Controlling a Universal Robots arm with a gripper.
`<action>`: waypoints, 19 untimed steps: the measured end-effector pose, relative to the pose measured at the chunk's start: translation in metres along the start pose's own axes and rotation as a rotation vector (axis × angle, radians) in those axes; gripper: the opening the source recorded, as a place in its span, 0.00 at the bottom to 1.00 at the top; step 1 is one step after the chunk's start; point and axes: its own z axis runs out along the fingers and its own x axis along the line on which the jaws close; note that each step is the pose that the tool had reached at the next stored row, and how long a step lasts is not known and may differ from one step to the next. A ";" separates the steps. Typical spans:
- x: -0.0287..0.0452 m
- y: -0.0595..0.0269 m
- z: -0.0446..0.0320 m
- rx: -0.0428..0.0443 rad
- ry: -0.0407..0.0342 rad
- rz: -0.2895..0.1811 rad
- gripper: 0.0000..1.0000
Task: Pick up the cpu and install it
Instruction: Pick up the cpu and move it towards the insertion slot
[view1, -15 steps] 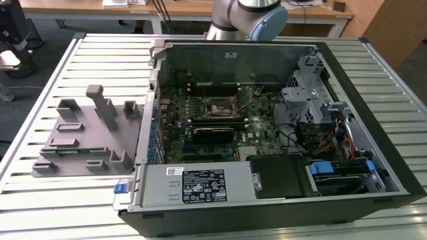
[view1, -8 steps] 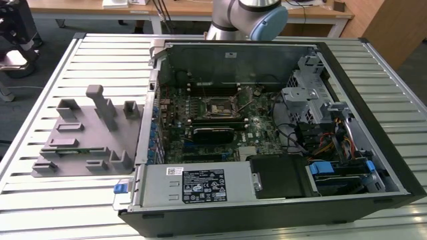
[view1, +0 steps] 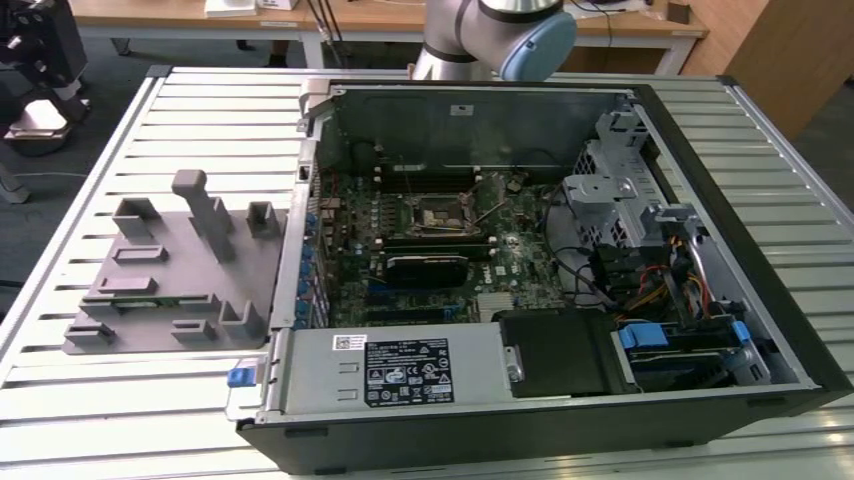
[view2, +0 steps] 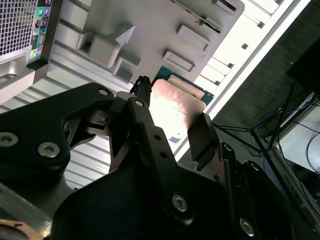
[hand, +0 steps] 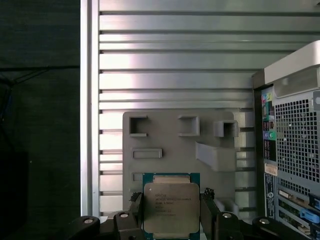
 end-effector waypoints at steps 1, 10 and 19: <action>-0.0012 0.0002 0.0000 0.0001 0.0000 0.000 0.54; -0.0119 0.0021 0.0006 0.0000 0.0000 0.000 0.54; -0.0218 0.0045 0.0011 0.0000 0.0000 0.000 0.54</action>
